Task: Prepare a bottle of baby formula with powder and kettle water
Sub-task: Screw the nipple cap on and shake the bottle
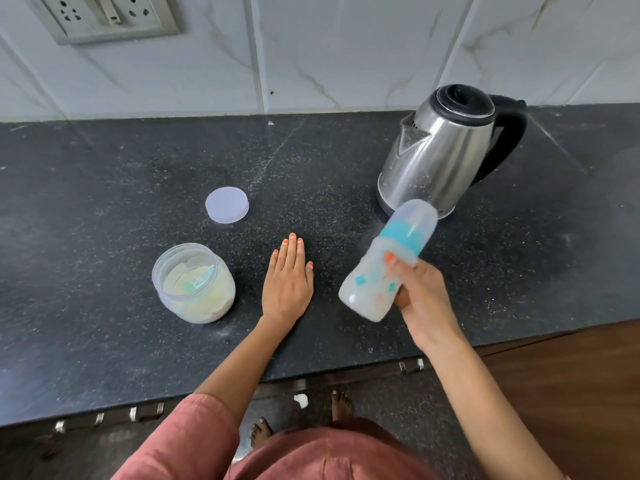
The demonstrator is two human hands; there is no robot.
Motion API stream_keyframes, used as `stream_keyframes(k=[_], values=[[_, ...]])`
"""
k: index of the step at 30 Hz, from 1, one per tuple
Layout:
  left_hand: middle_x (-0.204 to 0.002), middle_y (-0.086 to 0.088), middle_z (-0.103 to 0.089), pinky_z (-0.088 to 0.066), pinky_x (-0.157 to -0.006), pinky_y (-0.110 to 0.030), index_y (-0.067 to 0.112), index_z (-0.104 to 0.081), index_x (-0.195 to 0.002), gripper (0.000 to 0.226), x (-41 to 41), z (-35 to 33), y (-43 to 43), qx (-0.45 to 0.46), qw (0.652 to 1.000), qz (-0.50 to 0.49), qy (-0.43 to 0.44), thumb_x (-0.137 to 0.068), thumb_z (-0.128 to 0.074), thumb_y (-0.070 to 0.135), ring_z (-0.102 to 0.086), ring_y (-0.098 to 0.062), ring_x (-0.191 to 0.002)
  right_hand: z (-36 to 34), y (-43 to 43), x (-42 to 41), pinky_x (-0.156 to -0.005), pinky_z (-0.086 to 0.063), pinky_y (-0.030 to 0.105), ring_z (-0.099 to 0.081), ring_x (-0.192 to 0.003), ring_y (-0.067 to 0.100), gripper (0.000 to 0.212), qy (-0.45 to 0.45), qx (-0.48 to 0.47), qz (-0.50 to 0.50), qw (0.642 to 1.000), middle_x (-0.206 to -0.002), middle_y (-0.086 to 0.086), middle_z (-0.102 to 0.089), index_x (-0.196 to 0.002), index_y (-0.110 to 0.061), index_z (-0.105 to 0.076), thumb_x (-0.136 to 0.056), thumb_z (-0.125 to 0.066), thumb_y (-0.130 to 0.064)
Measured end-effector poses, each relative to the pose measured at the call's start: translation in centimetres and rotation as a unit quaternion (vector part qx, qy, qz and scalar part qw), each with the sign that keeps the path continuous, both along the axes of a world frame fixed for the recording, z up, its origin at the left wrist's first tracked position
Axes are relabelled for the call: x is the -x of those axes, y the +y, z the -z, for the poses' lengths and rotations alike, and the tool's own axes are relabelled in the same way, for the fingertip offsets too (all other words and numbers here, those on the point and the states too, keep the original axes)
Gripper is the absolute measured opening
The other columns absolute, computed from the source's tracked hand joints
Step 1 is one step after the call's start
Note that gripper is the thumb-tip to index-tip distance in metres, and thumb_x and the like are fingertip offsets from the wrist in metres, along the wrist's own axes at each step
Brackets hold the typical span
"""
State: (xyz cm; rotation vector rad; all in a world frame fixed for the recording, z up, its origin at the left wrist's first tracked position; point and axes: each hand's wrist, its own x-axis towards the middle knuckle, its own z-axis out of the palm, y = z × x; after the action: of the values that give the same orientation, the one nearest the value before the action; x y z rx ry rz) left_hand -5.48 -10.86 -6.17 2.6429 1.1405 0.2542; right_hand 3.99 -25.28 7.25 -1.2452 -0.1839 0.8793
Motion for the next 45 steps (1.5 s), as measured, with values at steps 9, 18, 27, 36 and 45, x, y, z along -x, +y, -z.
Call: stream_keyframes(k=[9,18,27,36,45], values=[[-0.156,-0.009,-0.006,0.001,-0.116,-0.032,0.006,-0.009,-0.146,0.051,0.0,-0.1,-0.1,0.002,1.0,-0.002,0.003,-0.101,-0.02,0.028,-0.004,-0.021,-0.144,-0.1,0.0,0.6,-0.066,-0.056,0.024,-0.067,-0.073,0.006,0.011,-0.022,0.01,-0.022,0.999,-0.074,-0.008,-0.071,-0.083,-0.017,-0.064,-0.072,-0.063,-0.015],[-0.156,-0.009,-0.006,0.0,-0.116,-0.032,0.005,-0.01,-0.146,0.051,0.0,0.1,0.1,-0.003,1.0,0.005,0.005,-0.101,-0.019,0.029,-0.005,-0.021,-0.144,0.0,0.1,0.8,-0.076,-0.055,0.03,-0.065,-0.083,0.012,0.019,-0.032,0.028,-0.044,0.998,-0.086,-0.001,-0.069,-0.088,-0.017,-0.064,-0.069,-0.064,-0.018],[-0.155,-0.011,-0.012,-0.002,-0.115,-0.033,0.003,-0.015,-0.145,0.054,-0.1,0.2,0.1,0.008,1.0,-0.002,0.002,-0.1,-0.016,0.032,-0.011,-0.023,-0.144,-0.2,-0.2,1.0,-0.064,-0.056,0.023,-0.068,-0.072,0.007,0.023,-0.01,0.011,-0.042,0.999,-0.076,-0.006,-0.071,-0.086,-0.015,-0.065,-0.065,-0.067,-0.023],[-0.154,-0.013,-0.017,-0.003,-0.114,-0.033,0.003,-0.019,-0.144,0.068,-0.1,0.3,0.1,0.001,1.0,0.0,-0.003,-0.09,0.001,0.039,-0.016,-0.025,-0.143,-0.2,0.2,0.9,-0.067,-0.055,0.025,-0.067,-0.072,0.004,0.018,0.008,0.01,-0.003,1.0,-0.083,-0.004,-0.069,-0.089,-0.017,-0.063,-0.072,-0.061,-0.024],[-0.153,-0.013,-0.019,-0.001,-0.113,-0.031,0.003,-0.021,-0.144,0.065,-0.1,0.4,0.1,-0.007,1.0,-0.005,-0.008,-0.093,-0.003,0.038,-0.016,-0.024,-0.142,0.0,0.3,-0.1,-0.068,-0.057,0.022,-0.068,-0.077,0.004,0.017,0.023,-0.023,0.062,0.998,-0.084,-0.008,-0.071,-0.095,-0.017,-0.062,-0.078,-0.062,-0.018]])
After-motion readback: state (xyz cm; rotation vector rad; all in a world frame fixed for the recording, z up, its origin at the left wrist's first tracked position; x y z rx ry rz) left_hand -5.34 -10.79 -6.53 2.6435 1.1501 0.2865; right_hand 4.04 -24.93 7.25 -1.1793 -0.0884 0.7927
